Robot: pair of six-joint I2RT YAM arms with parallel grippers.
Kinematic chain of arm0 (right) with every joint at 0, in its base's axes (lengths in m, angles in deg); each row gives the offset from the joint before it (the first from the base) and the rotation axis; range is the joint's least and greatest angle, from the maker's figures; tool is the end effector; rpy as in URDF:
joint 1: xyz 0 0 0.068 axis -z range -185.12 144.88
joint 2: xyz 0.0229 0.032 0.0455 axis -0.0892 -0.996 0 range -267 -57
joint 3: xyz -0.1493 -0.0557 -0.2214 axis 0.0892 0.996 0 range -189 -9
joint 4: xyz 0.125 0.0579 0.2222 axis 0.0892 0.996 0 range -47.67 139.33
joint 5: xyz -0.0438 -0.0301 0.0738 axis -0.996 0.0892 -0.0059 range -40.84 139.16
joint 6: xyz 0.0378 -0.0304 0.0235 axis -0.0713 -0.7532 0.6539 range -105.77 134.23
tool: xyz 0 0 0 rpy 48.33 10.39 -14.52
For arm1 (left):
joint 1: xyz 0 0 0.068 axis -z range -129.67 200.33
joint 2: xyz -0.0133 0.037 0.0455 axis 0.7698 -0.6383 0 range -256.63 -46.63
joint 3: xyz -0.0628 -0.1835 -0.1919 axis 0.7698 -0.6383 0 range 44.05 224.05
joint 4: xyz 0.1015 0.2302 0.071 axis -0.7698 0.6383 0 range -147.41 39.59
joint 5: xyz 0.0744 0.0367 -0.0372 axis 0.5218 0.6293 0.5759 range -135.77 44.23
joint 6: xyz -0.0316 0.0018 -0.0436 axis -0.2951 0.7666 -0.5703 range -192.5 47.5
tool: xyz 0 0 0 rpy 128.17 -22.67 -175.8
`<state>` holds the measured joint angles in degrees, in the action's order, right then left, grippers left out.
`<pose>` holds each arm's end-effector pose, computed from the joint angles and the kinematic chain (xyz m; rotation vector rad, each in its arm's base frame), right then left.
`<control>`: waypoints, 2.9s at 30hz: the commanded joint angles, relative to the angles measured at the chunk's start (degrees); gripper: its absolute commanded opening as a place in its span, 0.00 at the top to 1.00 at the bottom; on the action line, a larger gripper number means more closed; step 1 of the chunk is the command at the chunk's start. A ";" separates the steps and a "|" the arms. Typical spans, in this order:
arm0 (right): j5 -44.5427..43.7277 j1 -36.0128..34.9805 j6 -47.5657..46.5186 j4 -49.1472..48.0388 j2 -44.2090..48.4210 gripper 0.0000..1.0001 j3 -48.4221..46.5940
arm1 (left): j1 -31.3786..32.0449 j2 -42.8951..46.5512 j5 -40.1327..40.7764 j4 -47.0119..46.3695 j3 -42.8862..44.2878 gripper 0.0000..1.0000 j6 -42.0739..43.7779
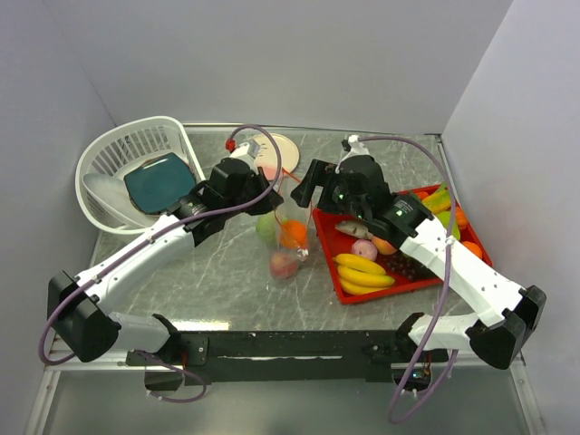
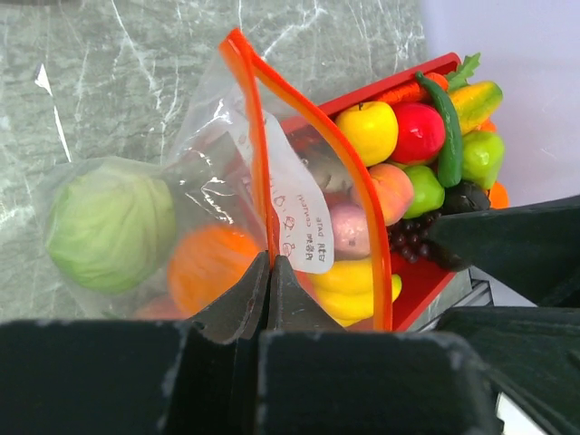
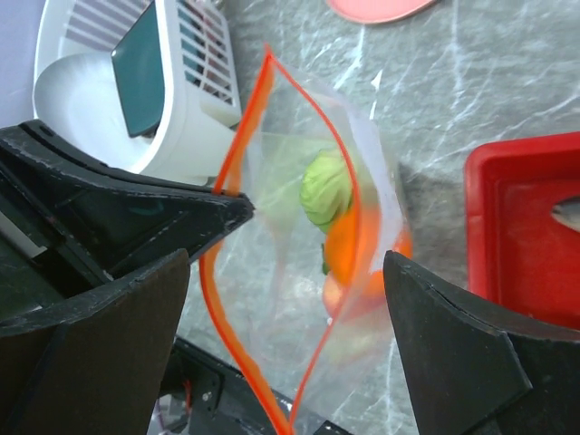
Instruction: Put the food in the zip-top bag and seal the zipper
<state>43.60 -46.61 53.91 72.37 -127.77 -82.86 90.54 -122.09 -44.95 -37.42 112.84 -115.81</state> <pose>0.2059 0.1776 0.3863 0.0297 2.1313 0.7718 0.2310 -0.1945 0.3511 -0.0680 2.1565 -0.8748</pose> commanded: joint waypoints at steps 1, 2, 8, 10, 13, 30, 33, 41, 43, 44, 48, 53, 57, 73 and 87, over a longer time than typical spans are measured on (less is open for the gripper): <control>-6.01 -0.08 -1.89 1.94 3.26 0.05 -0.49 | 0.22 2.33 1.64 -1.35 1.52 0.99 0.15; -7.87 0.01 -2.06 2.91 3.26 0.04 -0.58 | 0.22 2.42 1.73 -1.36 1.34 0.99 0.24; -11.68 10.36 -1.01 6.08 8.17 0.04 9.16 | 0.22 3.13 1.38 -1.62 0.38 0.99 0.68; -11.22 15.45 0.74 5.73 11.78 0.04 14.94 | 0.22 3.39 1.55 -1.27 0.29 0.99 1.03; -17.44 17.41 5.57 9.22 16.35 0.03 19.62 | 0.22 3.83 1.47 -1.44 0.11 0.99 1.56; -34.34 26.11 27.29 36.75 25.50 0.00 25.35 | 0.22 5.32 -2.66 -4.08 -2.96 0.99 1.74; -33.03 27.34 25.89 34.05 26.03 0.00 26.84 | 0.22 5.41 -3.10 -4.25 -2.96 0.99 2.00; -31.35 34.28 22.11 30.08 21.38 0.00 28.33 | 0.22 6.12 -3.98 -4.43 -3.32 0.99 2.09; -30.21 35.34 21.23 28.41 20.58 0.00 29.30 | 0.22 6.29 -3.98 -4.52 -3.32 0.99 2.09; -29.95 36.21 20.70 27.88 19.71 0.00 29.57 | 0.22 6.38 -3.98 -4.61 -3.49 0.99 2.09; -29.42 37.71 19.73 25.42 17.68 0.00 30.27 | 0.22 6.55 -4.16 -4.70 -3.49 0.99 2.09; -29.42 38.33 18.33 24.01 15.74 0.02 30.80 | 0.22 6.47 -4.25 -4.61 -3.40 0.99 2.09; -29.07 38.68 17.19 22.17 14.95 0.17 31.24 | 0.22 6.55 -4.07 -4.61 -3.58 0.99 2.09; -21.53 39.03 8.59 20.85 13.72 0.78 27.55 | 0.22 6.03 -4.16 -4.61 -3.40 0.99 1.91; 5.02 34.30 -0.13 15.32 18.82 0.92 14.63 | 0.22 4.62 -4.60 -5.31 -2.70 0.99 1.47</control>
<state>38.37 -8.89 56.01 92.79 -110.45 -64.07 90.54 -117.50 -48.55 -39.59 109.00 -114.96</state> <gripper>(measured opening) 0.656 0.025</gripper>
